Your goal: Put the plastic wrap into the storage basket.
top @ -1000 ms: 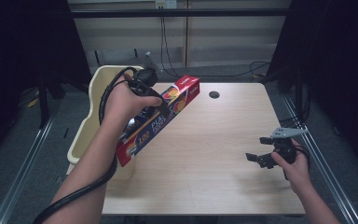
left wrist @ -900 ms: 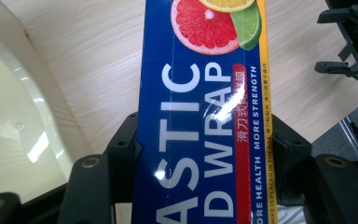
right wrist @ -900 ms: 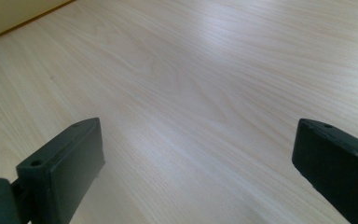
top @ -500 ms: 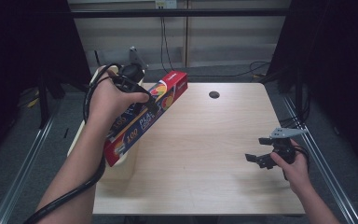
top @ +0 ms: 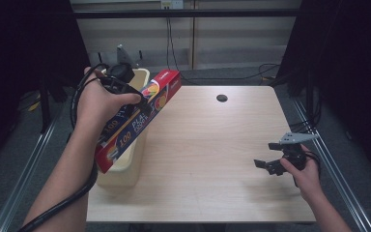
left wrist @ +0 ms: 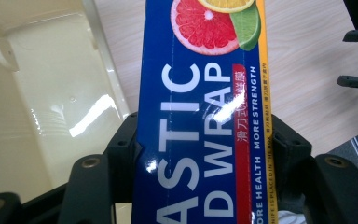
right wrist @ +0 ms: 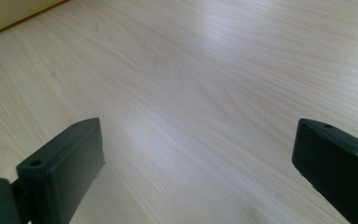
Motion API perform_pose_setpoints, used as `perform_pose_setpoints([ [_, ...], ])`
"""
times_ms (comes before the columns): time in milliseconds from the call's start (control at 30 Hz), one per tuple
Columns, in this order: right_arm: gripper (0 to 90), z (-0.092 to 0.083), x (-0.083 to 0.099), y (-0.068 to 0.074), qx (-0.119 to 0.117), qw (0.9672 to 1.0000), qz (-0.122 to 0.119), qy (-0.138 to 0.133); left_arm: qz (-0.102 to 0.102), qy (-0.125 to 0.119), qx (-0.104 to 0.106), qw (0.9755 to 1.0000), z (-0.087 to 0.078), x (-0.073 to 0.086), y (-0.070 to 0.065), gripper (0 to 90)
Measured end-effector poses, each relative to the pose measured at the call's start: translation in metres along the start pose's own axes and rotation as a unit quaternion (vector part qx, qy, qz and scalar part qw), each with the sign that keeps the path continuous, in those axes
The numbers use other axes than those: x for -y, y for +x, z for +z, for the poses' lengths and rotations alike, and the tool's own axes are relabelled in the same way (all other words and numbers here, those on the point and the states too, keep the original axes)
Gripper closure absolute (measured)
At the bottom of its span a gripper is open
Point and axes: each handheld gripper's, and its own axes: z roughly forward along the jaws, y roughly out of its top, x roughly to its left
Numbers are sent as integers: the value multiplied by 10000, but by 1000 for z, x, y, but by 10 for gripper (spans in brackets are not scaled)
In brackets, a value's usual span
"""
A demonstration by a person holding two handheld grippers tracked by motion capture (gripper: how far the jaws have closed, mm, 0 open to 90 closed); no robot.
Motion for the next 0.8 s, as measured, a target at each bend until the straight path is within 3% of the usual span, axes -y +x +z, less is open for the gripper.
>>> perform_pose_setpoints([
  [333, 21, 0, 0, 0, -5, 10000, -18, 12, -300, -61, -137, 9994, -10, 6, 14, 407],
  [800, 21, 0, 0, 2, -14, 10000, -44, 24, -732, -127, -326, 9967, -21, 14, 33, 407],
])
